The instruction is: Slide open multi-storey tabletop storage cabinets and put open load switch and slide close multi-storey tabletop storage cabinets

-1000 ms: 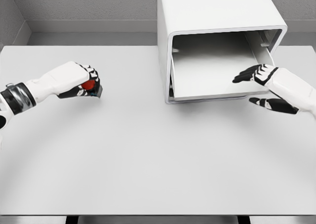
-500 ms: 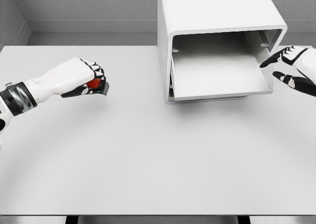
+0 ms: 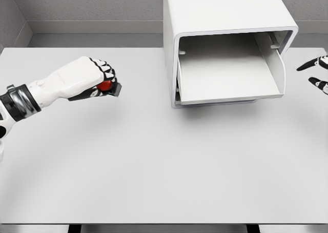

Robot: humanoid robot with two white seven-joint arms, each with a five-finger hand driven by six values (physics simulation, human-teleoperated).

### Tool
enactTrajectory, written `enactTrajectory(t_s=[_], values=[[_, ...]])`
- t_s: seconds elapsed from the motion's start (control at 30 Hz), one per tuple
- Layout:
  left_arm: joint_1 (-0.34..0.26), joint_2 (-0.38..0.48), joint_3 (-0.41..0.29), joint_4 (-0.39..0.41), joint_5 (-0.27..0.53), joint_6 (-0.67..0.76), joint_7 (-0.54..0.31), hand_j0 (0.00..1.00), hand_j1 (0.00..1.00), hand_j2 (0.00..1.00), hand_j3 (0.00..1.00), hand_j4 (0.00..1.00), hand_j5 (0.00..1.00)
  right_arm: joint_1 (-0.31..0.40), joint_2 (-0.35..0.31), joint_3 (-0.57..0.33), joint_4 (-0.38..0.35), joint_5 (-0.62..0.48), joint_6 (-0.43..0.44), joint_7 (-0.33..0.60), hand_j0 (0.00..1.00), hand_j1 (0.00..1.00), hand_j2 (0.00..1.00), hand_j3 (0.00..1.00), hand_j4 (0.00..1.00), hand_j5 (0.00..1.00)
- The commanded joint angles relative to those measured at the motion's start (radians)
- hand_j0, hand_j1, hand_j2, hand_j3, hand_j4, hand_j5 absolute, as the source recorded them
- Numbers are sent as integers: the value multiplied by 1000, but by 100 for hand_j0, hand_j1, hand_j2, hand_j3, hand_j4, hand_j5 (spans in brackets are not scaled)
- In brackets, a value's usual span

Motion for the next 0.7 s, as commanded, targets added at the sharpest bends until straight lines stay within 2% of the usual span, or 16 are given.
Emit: enactTrajectory(t_s=[0.0, 0.3, 0.6, 0.67], values=[[0, -3, 0, -9, 6, 3, 1, 32, 32, 32, 32, 32, 32, 2, -2, 0, 33, -6, 1, 0, 59, 59, 59, 59, 59, 59], [-6, -77, -3, -50, 6, 3, 1, 33, 33, 33, 33, 33, 33, 110, -3, 0, 50, 4, 1, 0, 60, 60, 60, 60, 60, 60], [-20, -122, -15, -64, 6, 3, 1, 33, 33, 33, 33, 33, 33, 186, 3, 1, 28, 33, 1, -2, 61, 61, 61, 61, 61, 61], [-32, -123, -17, -64, 3, 3, 1, 33, 33, 33, 33, 33, 33, 205, 6, 1, -4, 42, 1, -2, 61, 61, 61, 61, 61, 61]])
